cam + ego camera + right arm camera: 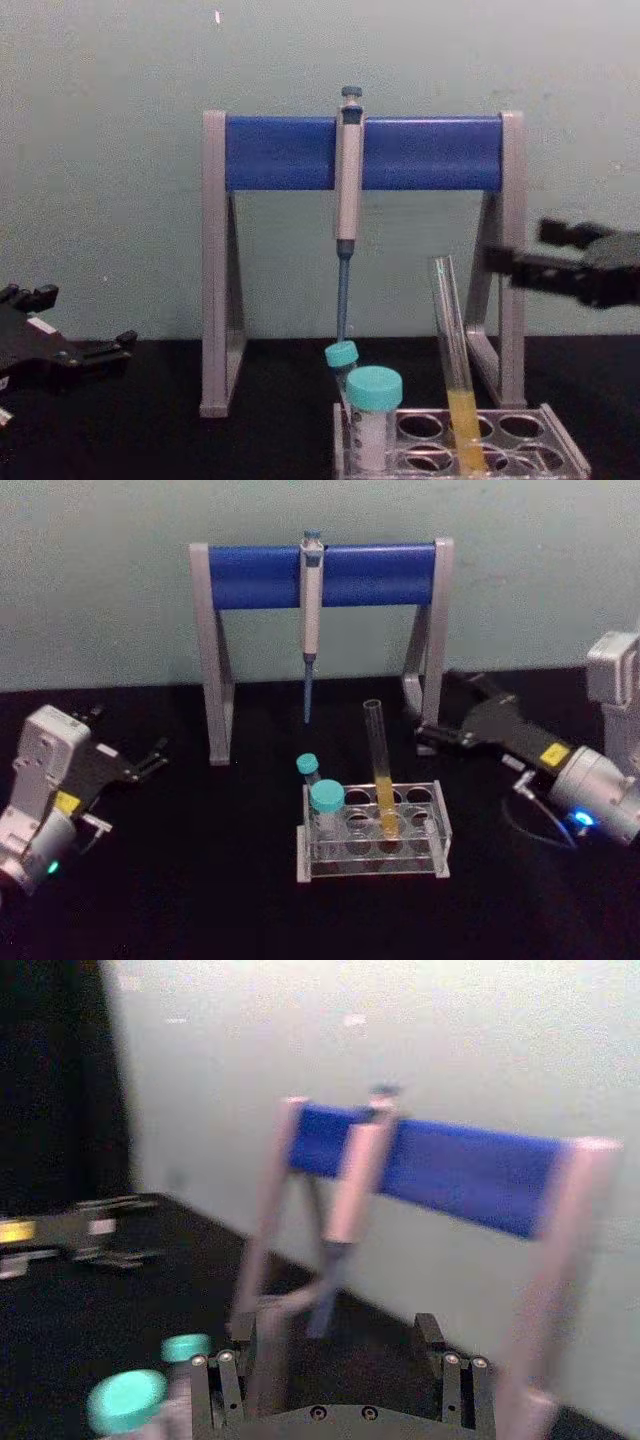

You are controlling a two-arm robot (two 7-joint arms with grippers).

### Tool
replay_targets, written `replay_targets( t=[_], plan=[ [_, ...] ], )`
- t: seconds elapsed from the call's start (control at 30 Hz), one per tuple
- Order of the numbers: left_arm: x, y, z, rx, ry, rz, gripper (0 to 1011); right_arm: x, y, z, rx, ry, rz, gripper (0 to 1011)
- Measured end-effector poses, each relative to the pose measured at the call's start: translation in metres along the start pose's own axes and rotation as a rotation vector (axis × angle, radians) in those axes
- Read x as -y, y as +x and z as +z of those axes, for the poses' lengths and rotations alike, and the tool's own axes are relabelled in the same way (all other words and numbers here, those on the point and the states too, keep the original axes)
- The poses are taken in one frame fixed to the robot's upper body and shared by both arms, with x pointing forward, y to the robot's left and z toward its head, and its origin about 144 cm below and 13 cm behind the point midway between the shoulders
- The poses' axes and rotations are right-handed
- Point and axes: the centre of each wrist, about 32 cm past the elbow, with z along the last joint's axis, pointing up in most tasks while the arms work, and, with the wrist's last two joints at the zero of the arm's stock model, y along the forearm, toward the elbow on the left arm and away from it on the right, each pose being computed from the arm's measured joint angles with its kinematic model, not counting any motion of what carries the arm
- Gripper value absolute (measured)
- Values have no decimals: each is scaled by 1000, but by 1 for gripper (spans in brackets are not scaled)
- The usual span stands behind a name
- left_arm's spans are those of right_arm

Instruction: Pick up the test tube from the test tube rack, shake it, then place it back into the test tube rack.

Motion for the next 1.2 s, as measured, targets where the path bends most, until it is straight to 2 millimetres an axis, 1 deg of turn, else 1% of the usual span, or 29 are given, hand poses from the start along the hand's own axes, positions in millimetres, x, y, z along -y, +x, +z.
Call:
replay_targets(
  t=[0.03, 0.13, 0.2, 0.27, 0.33, 0.4, 0.7, 1.2],
  plan=[
    [0, 0, 0, 0, 0, 0, 1001, 5, -3, 3, 15, -2, -59, 1000],
    [0, 0, 0, 0, 0, 0, 1001, 11, -6, 7, 40, -20, -167, 1000],
    [0, 0, 0, 0, 0, 0, 1001, 14, -10, 8, 60, -65, -282, 1000],
    [0, 0, 0, 0, 0, 0, 1001, 14, -11, 8, 64, -83, -307, 1000],
    [0, 0, 0, 0, 0, 0, 1001, 12, -15, 4, 77, -155, -390, 1000],
    [0, 0, 0, 0, 0, 0, 1001, 10, -17, 1, 80, -191, -418, 1000],
    [0, 0, 0, 0, 0, 0, 1001, 1, -23, -21, 66, -325, -475, 1000],
    [0, 0, 0, 0, 0, 0, 1001, 0, -23, -25, 48, -343, -483, 1000]
  ],
)
